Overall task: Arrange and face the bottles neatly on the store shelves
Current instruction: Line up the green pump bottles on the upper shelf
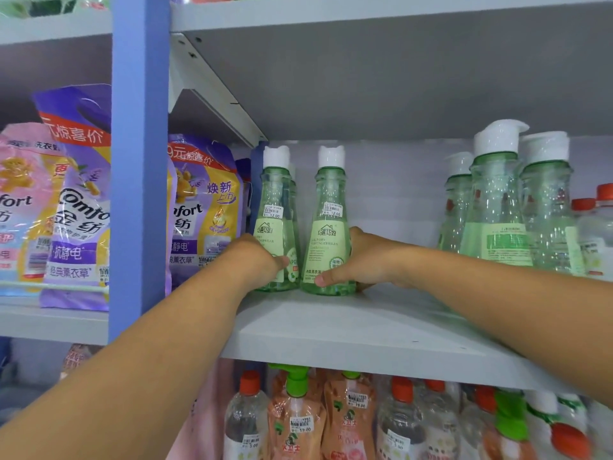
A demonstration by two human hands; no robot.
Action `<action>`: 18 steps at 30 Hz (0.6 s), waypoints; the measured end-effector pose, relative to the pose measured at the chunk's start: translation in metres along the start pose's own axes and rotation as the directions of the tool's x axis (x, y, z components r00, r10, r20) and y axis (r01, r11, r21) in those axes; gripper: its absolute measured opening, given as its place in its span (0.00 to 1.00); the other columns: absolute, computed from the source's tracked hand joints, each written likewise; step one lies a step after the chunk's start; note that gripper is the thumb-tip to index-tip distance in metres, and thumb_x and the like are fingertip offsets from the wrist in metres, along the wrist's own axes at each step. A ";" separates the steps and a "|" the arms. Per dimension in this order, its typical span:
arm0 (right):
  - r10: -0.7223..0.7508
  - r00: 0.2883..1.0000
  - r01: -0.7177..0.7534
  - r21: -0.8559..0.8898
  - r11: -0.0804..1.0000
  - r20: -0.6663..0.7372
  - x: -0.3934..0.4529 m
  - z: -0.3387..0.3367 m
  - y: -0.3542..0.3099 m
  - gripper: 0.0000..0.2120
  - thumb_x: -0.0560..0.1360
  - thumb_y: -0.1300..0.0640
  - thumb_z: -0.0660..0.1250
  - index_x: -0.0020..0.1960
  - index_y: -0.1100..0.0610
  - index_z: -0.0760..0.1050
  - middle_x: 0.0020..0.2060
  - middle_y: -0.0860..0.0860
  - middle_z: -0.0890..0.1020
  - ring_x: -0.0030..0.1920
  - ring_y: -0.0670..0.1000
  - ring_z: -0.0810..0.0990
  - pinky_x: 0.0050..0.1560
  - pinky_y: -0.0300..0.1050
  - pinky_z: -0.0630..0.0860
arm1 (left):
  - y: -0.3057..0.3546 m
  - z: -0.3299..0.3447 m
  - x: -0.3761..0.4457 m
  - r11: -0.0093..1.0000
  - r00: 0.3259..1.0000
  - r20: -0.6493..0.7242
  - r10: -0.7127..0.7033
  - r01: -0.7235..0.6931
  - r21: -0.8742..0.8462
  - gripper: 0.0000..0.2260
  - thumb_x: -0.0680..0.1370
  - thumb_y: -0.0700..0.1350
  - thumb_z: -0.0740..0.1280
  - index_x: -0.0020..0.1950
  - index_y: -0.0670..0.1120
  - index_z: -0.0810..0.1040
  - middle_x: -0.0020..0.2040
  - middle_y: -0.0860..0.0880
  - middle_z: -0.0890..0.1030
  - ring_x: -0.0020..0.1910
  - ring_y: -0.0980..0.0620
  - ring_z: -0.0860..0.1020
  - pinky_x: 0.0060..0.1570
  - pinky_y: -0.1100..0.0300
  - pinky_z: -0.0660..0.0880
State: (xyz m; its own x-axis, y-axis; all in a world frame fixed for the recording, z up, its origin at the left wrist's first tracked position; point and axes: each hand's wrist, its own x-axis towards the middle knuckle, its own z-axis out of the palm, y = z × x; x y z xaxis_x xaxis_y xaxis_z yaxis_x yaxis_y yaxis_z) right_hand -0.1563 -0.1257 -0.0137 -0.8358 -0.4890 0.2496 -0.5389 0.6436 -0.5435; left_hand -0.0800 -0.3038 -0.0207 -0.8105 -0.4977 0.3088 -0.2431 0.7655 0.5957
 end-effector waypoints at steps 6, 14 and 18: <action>-0.168 0.970 0.080 -0.421 0.904 -0.176 -0.062 -0.032 -0.023 0.26 0.78 0.38 0.68 0.71 0.50 0.71 0.62 0.48 0.80 0.58 0.52 0.79 0.56 0.43 0.75 | 0.006 -0.001 -0.010 0.982 0.924 -0.354 0.143 -0.178 -0.069 0.27 0.78 0.55 0.72 0.72 0.45 0.69 0.69 0.41 0.73 0.67 0.39 0.73 0.60 0.49 0.72; -0.126 0.673 -0.037 -0.203 0.978 -0.729 -0.151 -0.157 0.041 0.06 0.78 0.50 0.63 0.47 0.51 0.78 0.36 0.48 0.83 0.33 0.51 0.83 0.38 0.45 0.80 | 0.121 0.031 -0.056 0.724 0.875 -0.046 0.482 -0.428 -0.541 0.17 0.74 0.61 0.73 0.55 0.51 0.79 0.51 0.50 0.85 0.48 0.50 0.85 0.52 0.52 0.82; -0.033 0.694 -0.217 -0.253 0.943 -0.719 -0.144 -0.176 0.072 0.11 0.79 0.45 0.64 0.48 0.52 0.77 0.36 0.51 0.84 0.35 0.54 0.83 0.45 0.52 0.83 | 0.164 0.071 -0.072 0.755 0.818 0.141 0.558 -0.430 -0.494 0.40 0.64 0.74 0.72 0.70 0.57 0.69 0.59 0.56 0.81 0.54 0.54 0.83 0.58 0.53 0.80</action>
State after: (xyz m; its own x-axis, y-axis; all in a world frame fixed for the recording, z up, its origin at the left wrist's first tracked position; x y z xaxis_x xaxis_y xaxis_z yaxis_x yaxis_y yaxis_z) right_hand -0.0928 0.0944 0.0522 -0.6383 0.0624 0.7672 -0.3531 0.8619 -0.3639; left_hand -0.0993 -0.1141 0.0021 -0.8737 0.0778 0.4801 0.4284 0.5907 0.6838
